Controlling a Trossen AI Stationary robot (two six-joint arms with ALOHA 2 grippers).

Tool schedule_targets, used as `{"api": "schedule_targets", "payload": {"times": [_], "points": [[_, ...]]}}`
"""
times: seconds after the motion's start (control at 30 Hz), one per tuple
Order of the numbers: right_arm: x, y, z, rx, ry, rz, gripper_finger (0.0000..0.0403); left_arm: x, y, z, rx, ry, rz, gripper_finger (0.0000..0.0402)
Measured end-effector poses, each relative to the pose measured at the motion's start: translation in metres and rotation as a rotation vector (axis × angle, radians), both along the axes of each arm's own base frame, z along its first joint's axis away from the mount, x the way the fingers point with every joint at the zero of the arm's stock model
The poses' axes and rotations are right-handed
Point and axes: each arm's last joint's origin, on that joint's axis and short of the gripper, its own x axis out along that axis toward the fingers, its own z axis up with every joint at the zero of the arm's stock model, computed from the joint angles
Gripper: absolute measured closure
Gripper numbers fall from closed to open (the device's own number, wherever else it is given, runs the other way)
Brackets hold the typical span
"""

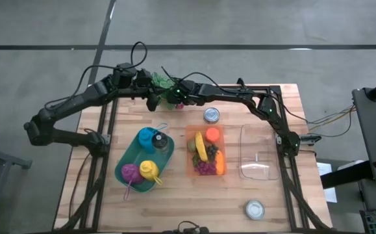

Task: Pick & Place Food Item
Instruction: Put the red tuna can into the transparent bin

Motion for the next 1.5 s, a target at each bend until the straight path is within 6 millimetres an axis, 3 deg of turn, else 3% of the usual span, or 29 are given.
{"api": "schedule_targets", "payload": {"times": [0.57,1.23,1.5], "points": [[-0.001,0.001,0.008,-0.019,0.060,0.103,0.0258,0.000,0.000,0.000,0.000,0.000,0.000,0.0380],[-0.034,0.011,0.087,-0.099,0.120,0.138,0.0260,0.000,0.000,0.000,0.000,0.000,0.000,0.0380],[-0.059,0.031,0.128,-0.104,0.144,0.173,0.0260,0.000,0.000,0.000,-0.001,0.002,0.000,0.0380]]}}
